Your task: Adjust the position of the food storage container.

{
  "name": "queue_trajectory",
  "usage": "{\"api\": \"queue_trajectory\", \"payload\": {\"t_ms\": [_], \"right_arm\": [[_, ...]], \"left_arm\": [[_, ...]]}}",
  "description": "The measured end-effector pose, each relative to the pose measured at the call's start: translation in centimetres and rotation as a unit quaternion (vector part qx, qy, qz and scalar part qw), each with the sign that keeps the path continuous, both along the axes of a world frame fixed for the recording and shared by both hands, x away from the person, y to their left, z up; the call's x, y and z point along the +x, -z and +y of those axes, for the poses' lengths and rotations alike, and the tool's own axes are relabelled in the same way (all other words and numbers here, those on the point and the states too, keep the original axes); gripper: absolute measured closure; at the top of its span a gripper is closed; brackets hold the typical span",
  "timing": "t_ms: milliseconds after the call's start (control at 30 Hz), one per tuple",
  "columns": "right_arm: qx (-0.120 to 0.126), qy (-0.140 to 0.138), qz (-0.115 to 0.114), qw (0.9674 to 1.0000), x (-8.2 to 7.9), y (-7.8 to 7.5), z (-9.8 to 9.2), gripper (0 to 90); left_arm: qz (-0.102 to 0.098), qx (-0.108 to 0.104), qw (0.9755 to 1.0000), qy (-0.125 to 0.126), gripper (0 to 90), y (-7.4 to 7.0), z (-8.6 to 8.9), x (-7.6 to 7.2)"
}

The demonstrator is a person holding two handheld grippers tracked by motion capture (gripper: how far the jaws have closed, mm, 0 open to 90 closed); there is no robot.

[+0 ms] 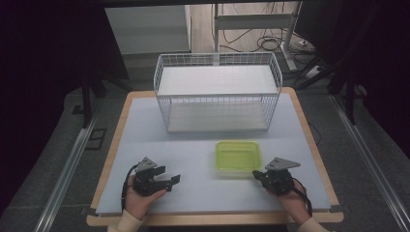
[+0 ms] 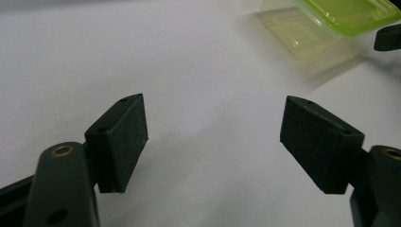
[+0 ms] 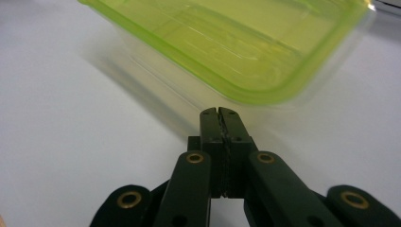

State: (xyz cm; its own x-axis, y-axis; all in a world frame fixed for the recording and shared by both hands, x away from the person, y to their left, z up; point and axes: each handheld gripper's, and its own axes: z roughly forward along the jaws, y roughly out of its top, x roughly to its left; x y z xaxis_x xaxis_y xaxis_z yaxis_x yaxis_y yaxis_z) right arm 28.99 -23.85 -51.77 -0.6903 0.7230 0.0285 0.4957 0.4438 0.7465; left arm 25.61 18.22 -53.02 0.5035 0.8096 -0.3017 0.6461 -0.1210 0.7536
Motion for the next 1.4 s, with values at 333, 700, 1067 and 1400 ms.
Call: {"api": "queue_trajectory", "payload": {"t_ms": [333,700,1067,1400], "right_arm": [[0.029,0.055,0.016,0.9979,2.7,-0.6,-3.8,90.0],[0.048,0.036,0.038,0.9975,7.0,-0.3,-2.4,90.0],[0.043,0.018,0.042,0.998,8.0,0.2,-1.2,90.0],[0.03,-0.014,0.039,0.9987,7.8,0.5,1.9,90.0]], "left_arm": [[-0.001,0.001,1.0,0.002,23.4,-0.1,-0.2,0.0],[-0.001,0.001,1.0,0.002,23.4,0.0,-0.2,0.0],[0.0,0.003,1.0,0.003,23.5,0.1,-0.3,0.0],[0.0,0.002,1.0,0.002,23.4,0.1,-0.2,0.0]]}}
